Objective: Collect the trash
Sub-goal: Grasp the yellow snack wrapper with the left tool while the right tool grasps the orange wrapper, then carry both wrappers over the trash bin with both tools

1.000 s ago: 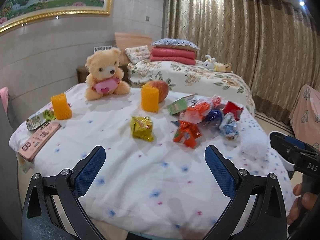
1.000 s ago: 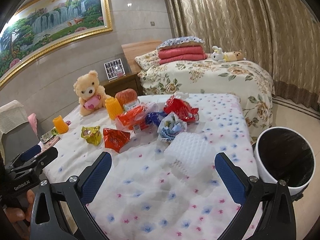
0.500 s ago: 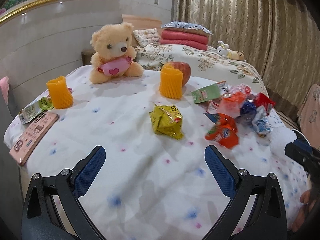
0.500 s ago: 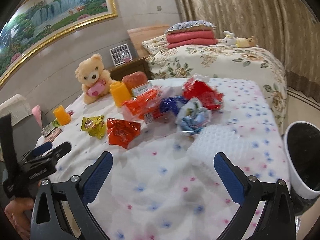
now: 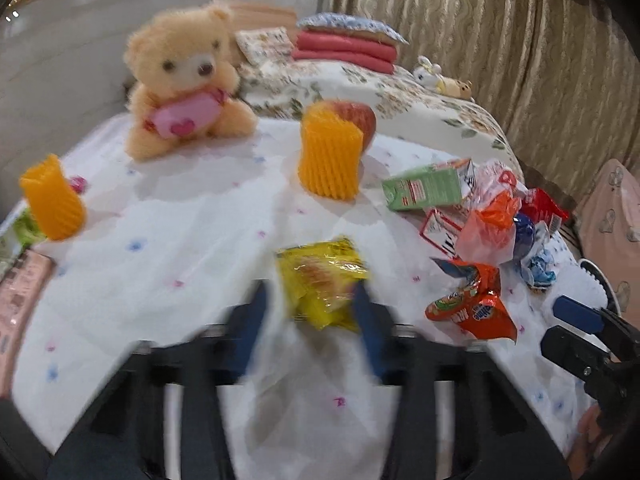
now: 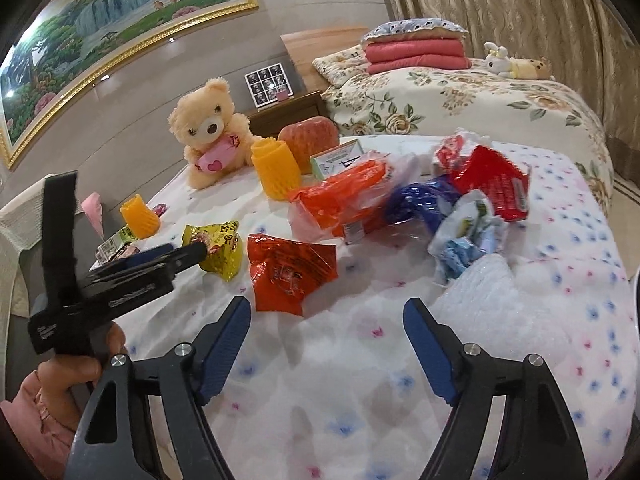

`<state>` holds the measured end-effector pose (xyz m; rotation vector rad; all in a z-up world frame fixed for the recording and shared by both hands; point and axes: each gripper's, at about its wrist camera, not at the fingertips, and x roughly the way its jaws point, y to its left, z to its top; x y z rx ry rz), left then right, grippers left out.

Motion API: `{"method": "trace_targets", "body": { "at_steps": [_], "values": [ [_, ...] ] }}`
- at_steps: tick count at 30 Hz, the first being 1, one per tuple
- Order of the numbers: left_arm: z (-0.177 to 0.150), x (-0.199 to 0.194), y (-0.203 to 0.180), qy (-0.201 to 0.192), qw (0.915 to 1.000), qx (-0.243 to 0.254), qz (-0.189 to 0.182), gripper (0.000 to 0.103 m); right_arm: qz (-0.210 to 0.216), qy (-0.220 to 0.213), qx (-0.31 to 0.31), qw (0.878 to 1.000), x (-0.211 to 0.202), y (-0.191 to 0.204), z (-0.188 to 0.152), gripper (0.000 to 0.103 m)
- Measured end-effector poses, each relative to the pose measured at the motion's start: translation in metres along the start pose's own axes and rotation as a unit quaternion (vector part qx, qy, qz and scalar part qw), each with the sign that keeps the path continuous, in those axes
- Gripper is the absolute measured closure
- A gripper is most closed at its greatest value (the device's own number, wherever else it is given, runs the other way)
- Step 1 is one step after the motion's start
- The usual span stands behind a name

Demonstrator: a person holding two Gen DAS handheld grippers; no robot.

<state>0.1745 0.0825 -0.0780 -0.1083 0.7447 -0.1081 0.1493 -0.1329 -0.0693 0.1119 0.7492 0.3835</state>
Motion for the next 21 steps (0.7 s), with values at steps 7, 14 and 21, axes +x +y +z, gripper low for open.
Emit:
{"method": "trace_targets", "body": {
  "at_steps": [7,14,21],
  "values": [
    [-0.004,-0.006,0.007,-0.008,0.9998,-0.010,-0.018,0.098,0.018,0.027,-0.009,0.999,0.028,0.014,0.006,0.043],
    [-0.016,-0.019,0.015,-0.009,0.9993,-0.032,-0.019,0.098,0.031,0.050,-0.003,0.998,0.044,0.014,0.008,0.096],
    [-0.020,-0.035,0.000,-0.018,0.9990,-0.029,-0.030,0.098,0.042,0.032,-0.006,0.999,0.015,0.012,0.002,0.098]
  ]
}}
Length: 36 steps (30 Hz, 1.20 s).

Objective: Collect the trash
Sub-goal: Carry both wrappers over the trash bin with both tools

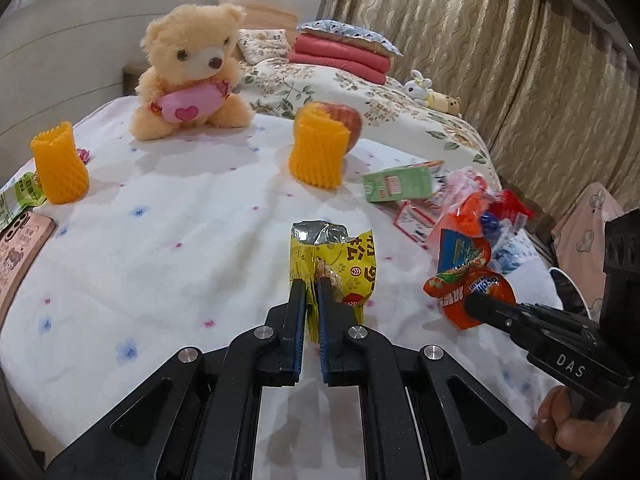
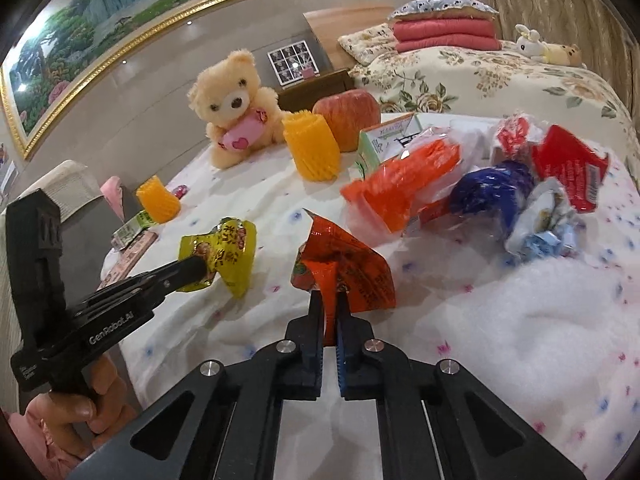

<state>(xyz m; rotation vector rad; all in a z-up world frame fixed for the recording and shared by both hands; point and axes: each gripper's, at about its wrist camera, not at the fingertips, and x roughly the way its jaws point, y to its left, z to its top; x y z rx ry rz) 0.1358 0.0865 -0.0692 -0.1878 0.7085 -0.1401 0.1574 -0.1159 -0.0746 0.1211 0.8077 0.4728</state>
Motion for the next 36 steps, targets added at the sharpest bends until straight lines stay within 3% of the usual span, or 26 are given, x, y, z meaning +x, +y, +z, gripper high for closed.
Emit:
{"method": "trace_targets", "body": {
  "at_steps": [10,23,36],
  "values": [
    [-0.010,-0.022,-0.051,-0.012,0.9990,0.027,-0.034,0.098,-0.004,-0.028,0.022,0.999,-0.059,-0.029,-0.023,0.099],
    [-0.026,-0.025,-0.126,0.004,0.9930,0.074,-0.093,0.098,-0.016,-0.064,0.075,0.995,-0.117,-0.083,-0.046,0.099],
    [-0.038,-0.021,-0.154,0.021,0.9889,0.091,-0.116,0.098,-0.013,-0.077,0.088,0.993,-0.144,-0.096,-0.064,0.099]
  ]
}}
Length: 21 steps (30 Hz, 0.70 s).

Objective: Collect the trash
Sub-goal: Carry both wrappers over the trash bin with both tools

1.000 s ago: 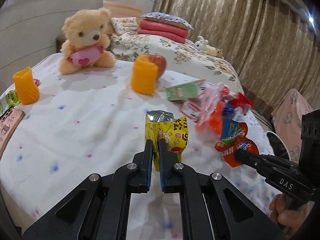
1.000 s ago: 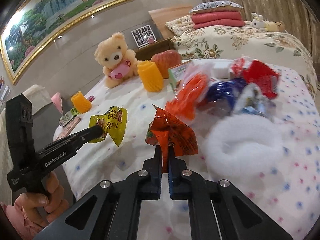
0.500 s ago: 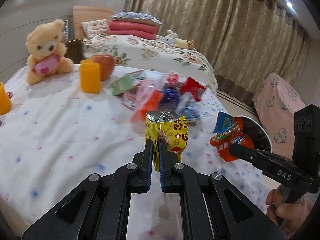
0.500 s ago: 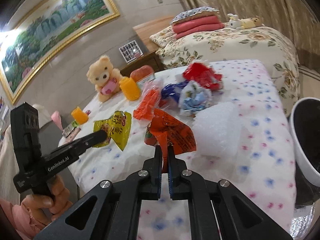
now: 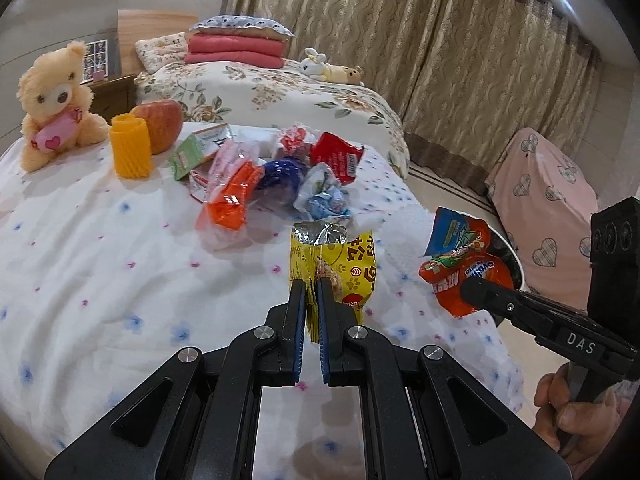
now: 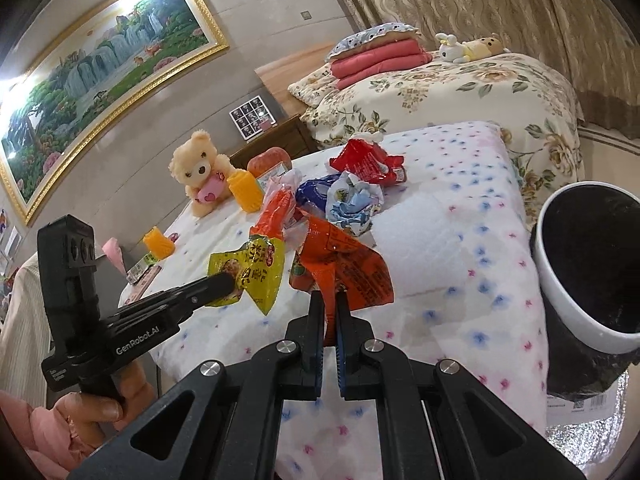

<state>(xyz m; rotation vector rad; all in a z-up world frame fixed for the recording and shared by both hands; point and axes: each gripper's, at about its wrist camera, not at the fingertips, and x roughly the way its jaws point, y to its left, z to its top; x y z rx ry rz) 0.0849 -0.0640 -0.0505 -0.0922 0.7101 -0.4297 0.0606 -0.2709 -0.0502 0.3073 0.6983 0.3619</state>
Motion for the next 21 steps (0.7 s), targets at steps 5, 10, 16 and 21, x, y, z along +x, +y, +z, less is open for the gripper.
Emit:
{"method": "trace_targets", "body": {
  "at_steps": [5,10,16,21],
  "values": [
    [0.001,-0.001,-0.009,-0.003,0.9999,0.004,-0.011,0.098,0.012,-0.009,-0.001,1.000,-0.012,0.004,-0.002,0.099],
    [0.004,-0.006,-0.017,-0.007,0.9997,0.005,-0.024,0.098,-0.002,-0.018,-0.005,1.000,-0.022,0.004,-0.001,0.099],
    [0.006,-0.005,-0.037,-0.007,0.9986,0.020,-0.048,0.098,-0.033,-0.032,0.009,0.999,-0.040,-0.016,-0.001,0.099],
    [0.008,0.000,-0.068,-0.003,0.9961,0.046,-0.075,0.098,-0.064,-0.039,0.029,0.997,-0.054,-0.042,-0.004,0.099]
  ]
}}
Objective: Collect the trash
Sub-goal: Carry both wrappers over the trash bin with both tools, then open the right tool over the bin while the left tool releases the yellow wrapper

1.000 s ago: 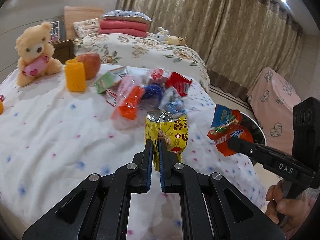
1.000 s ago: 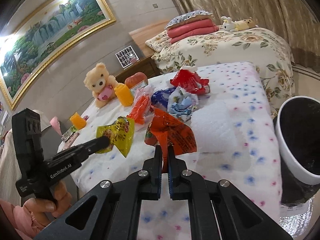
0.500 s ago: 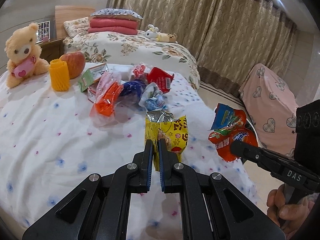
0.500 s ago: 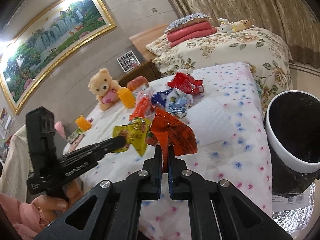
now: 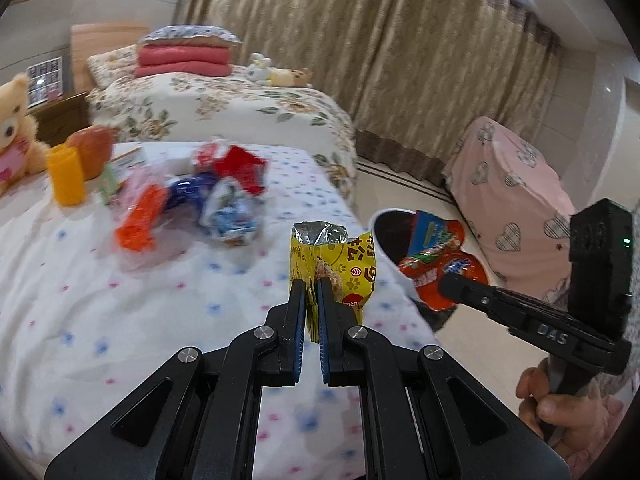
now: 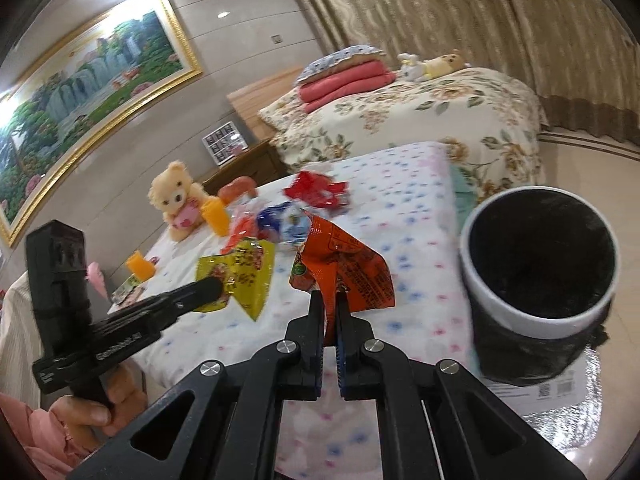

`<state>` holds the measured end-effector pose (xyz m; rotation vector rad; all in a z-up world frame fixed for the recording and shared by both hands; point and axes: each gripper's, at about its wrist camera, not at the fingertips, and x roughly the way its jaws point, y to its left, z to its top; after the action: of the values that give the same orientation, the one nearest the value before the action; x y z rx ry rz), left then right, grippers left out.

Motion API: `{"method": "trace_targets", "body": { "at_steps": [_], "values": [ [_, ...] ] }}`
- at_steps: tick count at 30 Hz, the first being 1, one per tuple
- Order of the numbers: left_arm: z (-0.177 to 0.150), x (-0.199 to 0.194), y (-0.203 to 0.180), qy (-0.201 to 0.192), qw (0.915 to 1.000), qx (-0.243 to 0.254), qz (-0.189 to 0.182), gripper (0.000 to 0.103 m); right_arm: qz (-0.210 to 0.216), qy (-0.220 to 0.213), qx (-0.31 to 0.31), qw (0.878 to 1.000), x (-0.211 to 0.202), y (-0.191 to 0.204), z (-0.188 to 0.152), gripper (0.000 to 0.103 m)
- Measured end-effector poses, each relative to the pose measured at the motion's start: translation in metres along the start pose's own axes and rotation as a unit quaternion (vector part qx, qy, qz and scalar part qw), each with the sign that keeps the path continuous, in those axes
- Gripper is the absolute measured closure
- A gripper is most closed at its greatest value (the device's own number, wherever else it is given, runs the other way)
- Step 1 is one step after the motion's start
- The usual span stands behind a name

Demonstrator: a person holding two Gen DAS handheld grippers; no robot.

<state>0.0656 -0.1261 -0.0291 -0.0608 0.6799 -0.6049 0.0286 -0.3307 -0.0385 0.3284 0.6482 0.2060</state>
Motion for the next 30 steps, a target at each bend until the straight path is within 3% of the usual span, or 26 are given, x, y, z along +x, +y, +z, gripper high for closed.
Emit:
{"method": "trace_targets", "body": {
  "at_steps": [10,16,30],
  "values": [
    [0.012,0.042,-0.061,0.020,0.9979,0.050,-0.037,0.098,-0.061,-0.005,0.039,0.997,-0.014,-0.061,0.006,0.099],
    [0.022,0.069,-0.086,0.033,0.9968,0.062,-0.038,0.098,-0.094,0.005,0.053,0.994,-0.013,-0.090,0.011,0.098],
    [0.045,0.146,-0.107,0.081,0.9939,0.064,-0.041,0.097,-0.120,0.029,0.083,0.989,0.009,-0.141,0.032,0.098]
  ]
}}
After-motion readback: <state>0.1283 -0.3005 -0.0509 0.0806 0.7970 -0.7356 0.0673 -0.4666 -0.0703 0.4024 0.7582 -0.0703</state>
